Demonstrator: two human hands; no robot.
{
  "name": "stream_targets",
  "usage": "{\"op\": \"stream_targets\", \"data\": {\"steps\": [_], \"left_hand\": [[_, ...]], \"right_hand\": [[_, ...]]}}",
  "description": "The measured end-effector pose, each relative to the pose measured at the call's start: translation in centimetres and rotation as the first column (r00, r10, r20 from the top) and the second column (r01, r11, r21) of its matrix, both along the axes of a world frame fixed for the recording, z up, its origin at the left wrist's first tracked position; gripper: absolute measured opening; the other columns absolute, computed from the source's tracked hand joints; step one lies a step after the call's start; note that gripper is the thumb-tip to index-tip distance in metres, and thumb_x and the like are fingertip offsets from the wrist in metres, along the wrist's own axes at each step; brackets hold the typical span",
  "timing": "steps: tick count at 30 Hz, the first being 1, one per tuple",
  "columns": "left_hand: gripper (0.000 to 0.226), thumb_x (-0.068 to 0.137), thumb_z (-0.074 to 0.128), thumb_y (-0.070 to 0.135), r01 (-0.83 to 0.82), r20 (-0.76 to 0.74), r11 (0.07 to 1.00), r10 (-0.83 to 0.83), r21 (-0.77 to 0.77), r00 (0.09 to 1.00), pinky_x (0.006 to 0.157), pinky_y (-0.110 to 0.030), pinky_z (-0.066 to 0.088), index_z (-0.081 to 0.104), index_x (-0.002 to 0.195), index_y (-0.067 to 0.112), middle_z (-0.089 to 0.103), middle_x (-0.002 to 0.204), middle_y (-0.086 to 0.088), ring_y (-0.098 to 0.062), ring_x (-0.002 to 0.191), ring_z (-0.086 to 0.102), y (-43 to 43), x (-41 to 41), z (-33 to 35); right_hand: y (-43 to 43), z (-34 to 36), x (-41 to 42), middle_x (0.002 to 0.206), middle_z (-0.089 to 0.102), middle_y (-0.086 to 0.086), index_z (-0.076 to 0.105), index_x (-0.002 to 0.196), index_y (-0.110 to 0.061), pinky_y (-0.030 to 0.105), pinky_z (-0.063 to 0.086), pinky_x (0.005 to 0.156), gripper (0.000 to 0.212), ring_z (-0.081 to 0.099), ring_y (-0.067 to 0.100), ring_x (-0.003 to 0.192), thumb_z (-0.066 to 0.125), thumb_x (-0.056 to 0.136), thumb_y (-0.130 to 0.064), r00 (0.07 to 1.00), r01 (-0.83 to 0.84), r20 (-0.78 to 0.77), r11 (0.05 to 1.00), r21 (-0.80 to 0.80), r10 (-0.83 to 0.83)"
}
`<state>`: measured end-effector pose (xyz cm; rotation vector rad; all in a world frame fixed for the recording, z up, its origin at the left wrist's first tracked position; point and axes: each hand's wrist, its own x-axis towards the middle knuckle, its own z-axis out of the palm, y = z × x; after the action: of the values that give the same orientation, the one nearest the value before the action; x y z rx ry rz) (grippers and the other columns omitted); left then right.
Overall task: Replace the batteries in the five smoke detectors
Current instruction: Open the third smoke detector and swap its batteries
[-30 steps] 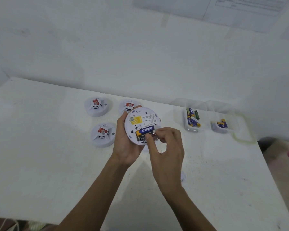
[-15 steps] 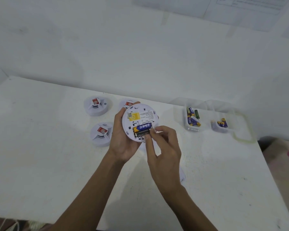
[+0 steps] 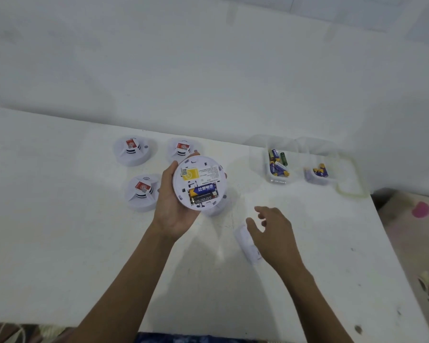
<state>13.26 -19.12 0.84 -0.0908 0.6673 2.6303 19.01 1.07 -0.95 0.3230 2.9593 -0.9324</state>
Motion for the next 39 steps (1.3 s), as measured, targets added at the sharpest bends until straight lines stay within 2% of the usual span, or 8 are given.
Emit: {"op": "stream_targets", "data": {"steps": [3, 14, 18, 22, 26, 32, 35, 39], "left_hand": [[0.069, 0.088, 0.045, 0.048, 0.011, 0.012, 1.000, -0.011, 0.002, 1.000, 0.090, -0.045, 0.052, 0.029, 0.149, 0.018, 0.041, 0.145, -0.019, -0.036, 0.127, 0.047, 0.2, 0.2, 0.0], [0.062, 0.092, 0.037, 0.048, 0.023, 0.013, 1.000, -0.023, -0.007, 1.000, 0.094, -0.045, 0.051, 0.035, 0.146, 0.017, 0.050, 0.136, -0.018, -0.038, 0.125, 0.048, 0.5, 0.6, -0.4], [0.067, 0.086, 0.050, 0.045, 0.019, 0.001, 1.000, -0.019, -0.002, 1.000, 0.092, -0.046, 0.052, 0.036, 0.145, 0.017, 0.053, 0.133, -0.019, -0.037, 0.119, 0.055, 0.5, 0.8, -0.3], [0.082, 0.078, 0.066, 0.044, 0.013, -0.016, 1.000, -0.013, 0.006, 1.000, 0.094, -0.046, 0.050, 0.031, 0.147, 0.017, 0.048, 0.139, -0.020, -0.037, 0.123, 0.052, 0.3, 0.8, -0.3], [0.079, 0.076, 0.069, 0.045, 0.012, -0.032, 1.000, -0.012, -0.003, 0.999, 0.095, -0.045, 0.050, 0.038, 0.144, 0.018, 0.048, 0.139, -0.019, -0.036, 0.123, 0.052, 0.3, 1.0, -0.4], [0.071, 0.078, 0.063, 0.046, 0.016, -0.030, 1.000, -0.016, 0.000, 0.999, 0.090, -0.044, 0.052, 0.044, 0.139, 0.017, 0.055, 0.132, -0.018, -0.036, 0.118, 0.057, 0.4, 1.2, -0.1], [0.084, 0.077, 0.068, 0.045, 0.008, -0.024, 1.000, -0.008, -0.001, 1.000, 0.094, -0.045, 0.050, 0.032, 0.147, 0.017, 0.047, 0.138, -0.018, -0.035, 0.122, 0.053, 0.3, 1.2, -0.1], [0.075, 0.079, 0.064, 0.048, -0.032, 0.006, 0.997, 0.033, -0.075, 0.999, 0.094, -0.046, 0.050, 0.039, 0.143, 0.015, 0.045, 0.140, -0.017, -0.033, 0.120, 0.053, 0.8, 1.4, -0.1]], "right_hand": [[0.3, -2.1, 0.7, 0.081, 0.051, 0.004, 0.057, 0.080, -0.013, 0.030, 0.042, 0.072, 0.033, 0.049, 0.023, 0.077, 0.049, 0.083, -0.044, 0.985, -0.060, 0.167, 0.985, 0.161, 0.033], [0.0, -3.9, 1.2, 0.112, 0.046, 0.006, 0.045, 0.113, -0.010, 0.024, 0.035, 0.076, 0.051, 0.038, 0.018, 0.093, 0.064, 0.082, -0.047, 0.977, -0.005, 0.206, 0.954, 0.301, -0.060], [-0.2, -4.1, 1.2, 0.106, 0.055, 0.002, 0.046, 0.111, -0.014, 0.021, 0.036, 0.071, 0.021, 0.045, 0.014, 0.084, 0.045, 0.097, -0.030, 0.982, -0.085, 0.185, 0.940, 0.331, 0.024], [-0.1, -3.3, 1.2, 0.063, 0.040, -0.004, 0.036, 0.076, -0.019, 0.015, 0.028, 0.048, 0.025, 0.036, 0.007, 0.054, 0.048, 0.098, -0.022, 0.998, -0.040, 0.061, 0.995, 0.086, 0.035], [-0.5, -0.2, 0.1, 0.073, 0.056, 0.004, 0.045, 0.082, -0.014, 0.012, 0.034, 0.048, 0.017, 0.057, 0.014, 0.064, 0.049, 0.096, -0.023, 1.000, -0.023, 0.000, 0.988, -0.150, 0.024], [-2.4, 4.2, -0.3, 0.063, 0.058, -0.005, 0.045, 0.092, -0.020, 0.033, 0.047, 0.057, 0.032, 0.060, 0.021, 0.062, 0.040, 0.091, -0.051, 0.987, -0.023, -0.136, 0.750, -0.660, -0.089], [-3.3, 5.9, -0.4, 0.083, 0.063, -0.001, 0.049, 0.108, -0.025, 0.030, 0.048, 0.059, 0.060, 0.062, 0.017, 0.074, 0.031, 0.070, -0.069, 0.982, -0.075, -0.177, 0.734, -0.675, -0.062], [-4.8, 8.8, 0.6, 0.086, 0.059, -0.012, 0.044, 0.101, -0.035, 0.013, 0.044, 0.061, 0.018, 0.056, 0.002, 0.077, 0.036, 0.090, -0.047, 0.941, -0.254, -0.324, 0.827, -0.502, 0.093]]}}
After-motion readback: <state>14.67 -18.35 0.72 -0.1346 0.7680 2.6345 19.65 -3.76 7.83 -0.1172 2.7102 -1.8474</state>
